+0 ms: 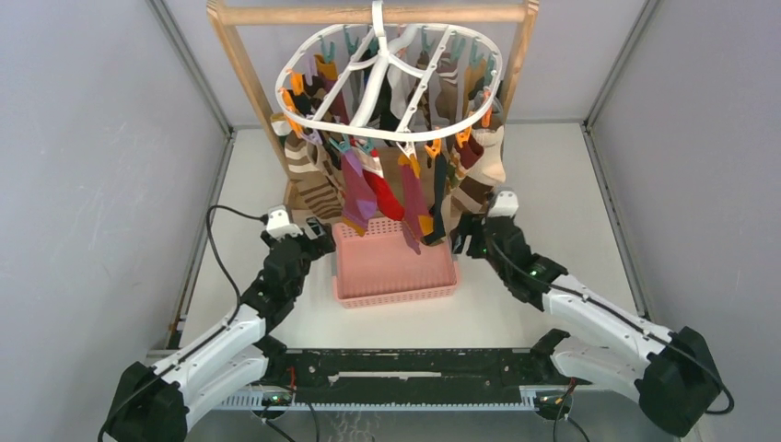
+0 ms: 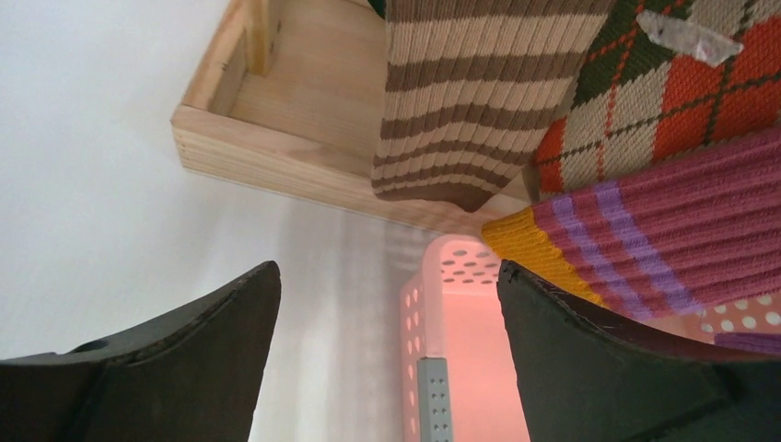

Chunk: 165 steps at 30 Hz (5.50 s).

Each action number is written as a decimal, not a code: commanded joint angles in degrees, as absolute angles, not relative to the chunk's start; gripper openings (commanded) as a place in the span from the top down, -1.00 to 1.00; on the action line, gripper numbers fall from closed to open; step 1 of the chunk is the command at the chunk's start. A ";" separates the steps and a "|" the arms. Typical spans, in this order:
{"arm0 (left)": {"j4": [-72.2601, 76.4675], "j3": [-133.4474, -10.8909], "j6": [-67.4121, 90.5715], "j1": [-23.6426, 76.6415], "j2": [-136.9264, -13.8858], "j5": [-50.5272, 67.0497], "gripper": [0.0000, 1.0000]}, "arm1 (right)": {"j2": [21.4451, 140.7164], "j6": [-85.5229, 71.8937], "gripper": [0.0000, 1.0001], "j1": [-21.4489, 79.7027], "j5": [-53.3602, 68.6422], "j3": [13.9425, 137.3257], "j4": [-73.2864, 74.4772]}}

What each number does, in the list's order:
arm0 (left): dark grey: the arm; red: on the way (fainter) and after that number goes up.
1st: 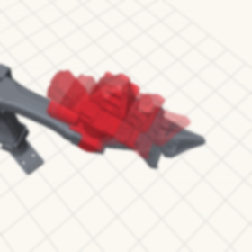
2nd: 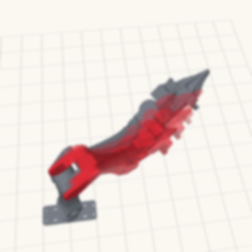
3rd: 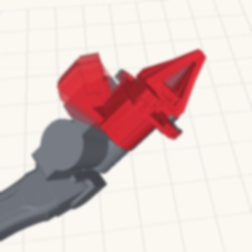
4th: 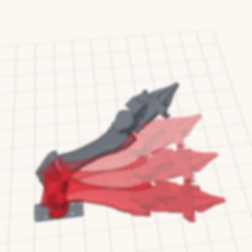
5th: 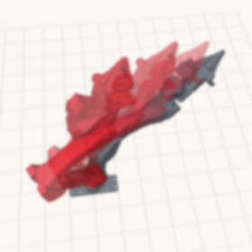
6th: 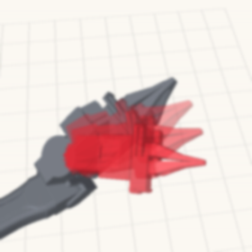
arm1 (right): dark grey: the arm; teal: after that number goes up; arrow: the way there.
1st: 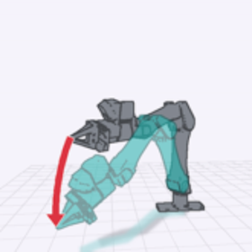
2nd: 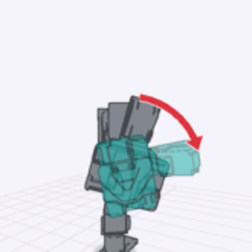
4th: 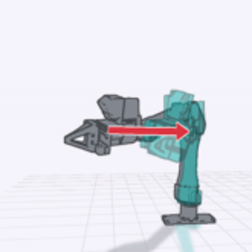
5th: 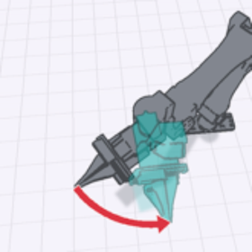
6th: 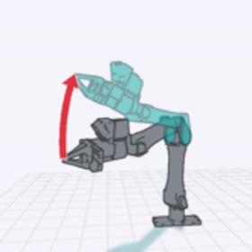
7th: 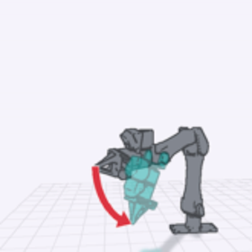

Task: Remove the socks clipped to the hanger
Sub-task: Adjust the bin at the center of the board, then remove the sock from the hanger.

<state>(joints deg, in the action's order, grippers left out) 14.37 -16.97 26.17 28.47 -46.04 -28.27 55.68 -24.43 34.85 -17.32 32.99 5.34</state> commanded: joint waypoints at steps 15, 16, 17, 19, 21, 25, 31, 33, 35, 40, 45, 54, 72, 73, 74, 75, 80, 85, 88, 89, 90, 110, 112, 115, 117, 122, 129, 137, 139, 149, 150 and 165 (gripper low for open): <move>17.39 -13.86 27.76 40.43 -51.20 -33.69 -0.83 | 75.57 -34.30 -0.05 57.22 -40.57 32.26 9.05; 17.39 -13.70 27.83 41.06 -51.14 -34.32 -0.83 | 75.71 -35.56 -0.05 58.67 -41.55 32.26 9.98; 17.33 -13.50 27.96 41.62 -51.27 -34.78 -0.83 | 75.77 -36.66 -0.05 59.96 -42.52 32.26 10.94; 17.34 -13.01 28.37 42.66 -51.38 -35.42 -0.83 | 75.72 -38.93 -0.05 62.29 -43.88 32.26 12.80; 17.32 -12.47 28.71 43.53 -51.41 -35.95 -0.83 | 75.47 -41.57 -0.05 64.27 -45.43 32.26 14.92; 16.71 -11.62 29.40 45.50 -50.97 -36.68 -0.83 | 74.95 -45.98 -0.04 67.67 -47.32 32.25 19.40; 12.90 -10.62 31.17 50.54 -46.17 -38.84 -0.83 | 73.16 -50.01 -0.22 68.94 -50.18 31.47 22.58; 11.85 -10.17 31.61 51.36 -44.18 -39.59 -0.83 | 71.22 -49.82 -0.37 68.91 -50.87 31.09 22.46; 11.03 -9.94 31.81 51.61 -42.61 -40.23 -0.84 | 69.06 -48.68 -0.57 68.99 -51.02 30.74 21.76; 8.62 -11.40 31.24 51.62 -41.18 -44.03 -0.90 | 64.60 -44.23 -0.99 67.42 -50.45 30.50 19.71; 5.59 -13.75 31.00 51.60 -40.45 -46.03 -1.00 | 59.97 -41.30 -0.99 67.50 -50.13 30.50 19.48; 1.44 -15.71 29.85 51.59 -33.26 -46.67 -0.99 | 48.84 -35.22 -0.90 69.29 -49.21 30.50 18.93; 5.23 -16.59 28.15 51.65 -28.83 -41.88 -0.99 | 45.06 -10.73 -0.80 70.87 -33.72 34.21 -4.12; 5.72 -16.32 28.27 51.60 -28.70 -41.80 -0.99 | 45.83 -9.68 -0.80 70.90 -34.50 34.94 -4.37; 6.31 -15.99 28.22 51.64 -28.64 -41.50 -0.99 | 46.52 -8.68 -0.80 70.85 -35.03 35.44 -4.93; 6.74 -15.73 28.15 51.66 -28.56 -41.19 -0.99 | 47.18 -7.63 -0.80 70.70 -35.49 35.77 -5.66; 7.74 -14.97 27.84 51.60 -27.65 -40.11 -0.99 | 49.81 -6.96 -0.64 68.30 -38.95 36.27 -6.85; 8.17 -14.54 28.69 51.61 -27.53 -39.87 -1.00 | 52.73 -6.55 -0.50 63.65 -34.90 33.59 -13.36; 8.10 -14.59 28.60 51.59 -27.76 -38.79 -0.99 | 55.63 -7.21 -0.43 60.33 -30.21 32.87 -16.95; 8.09 -14.67 28.36 51.61 -27.76 -38.28 -0.99 | 56.52 -7.40 -0.41 59.43 -27.87 32.49 -18.48; 8.13 -14.61 28.31 51.59 -27.78 -37.90 -1.00 | 57.55 -7.65 -0.39 58.66 -25.86 32.17 -20.07; 11.36 -12.92 26.23 51.61 -29.93 -37.77 -0.99 | 75.39 -8.85 -0.50 52.77 -28.17 31.82 -33.15; 11.37 -12.83 26.19 51.59 -30.14 -38.00 -0.99 | 76.11 -8.68 -0.49 52.26 -27.85 31.82 -34.47; 11.29 -12.74 26.22 51.59 -30.31 -38.06 -1.00 | 77.08 -8.40 -0.42 51.51 -26.71 31.82 -36.42; 11.02 -12.74 26.29 51.66 -30.32 -38.19 -0.99 | 77.69 -7.91 -0.23 51.21 -25.79 31.82 -37.59; 10.82 -12.47 26.44 51.65 -30.34 -37.81 -0.99 | 78.29 -7.33 0.50 50.71 -23.91 31.82 -38.27; 12.81 -12.48 25.70 51.61 -30.32 -31.67 -0.99 | 72.49 -7.43 0.76 53.67 -22.78 31.82 -31.45; 18.01 -11.60 25.57 51.59 -31.75 -24.23 -0.99 | 62.06 -7.97 0.77 60.37 -24.90 31.82 -19.50; 19.07 -11.60 25.70 51.60 -32.10 -21.31 -0.99 | 59.68 -8.69 0.77 61.41 -24.27 31.77 -16.51; 26.83 -10.00 26.10 51.62 -32.53 -7.04 -0.99 | 48.10 -11.27 0.77 63.81 -12.01 28.19 -13.54; 27.68 -9.85 26.03 51.60 -32.82 -6.42 -0.99 | 47.59 -11.44 0.77 63.81 -10.65 28.07 -13.54; 38.74 -8.54 24.62 51.60 -40.66 3.95 -1.00 | 49.95 -12.57 0.76 63.75 -0.62 29.62 -17.26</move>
<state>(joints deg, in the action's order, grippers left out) 32.91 -9.89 26.39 51.37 -40.91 -0.23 48.93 -11.27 63.46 -2.76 27.83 -13.74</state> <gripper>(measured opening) 0.996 0.120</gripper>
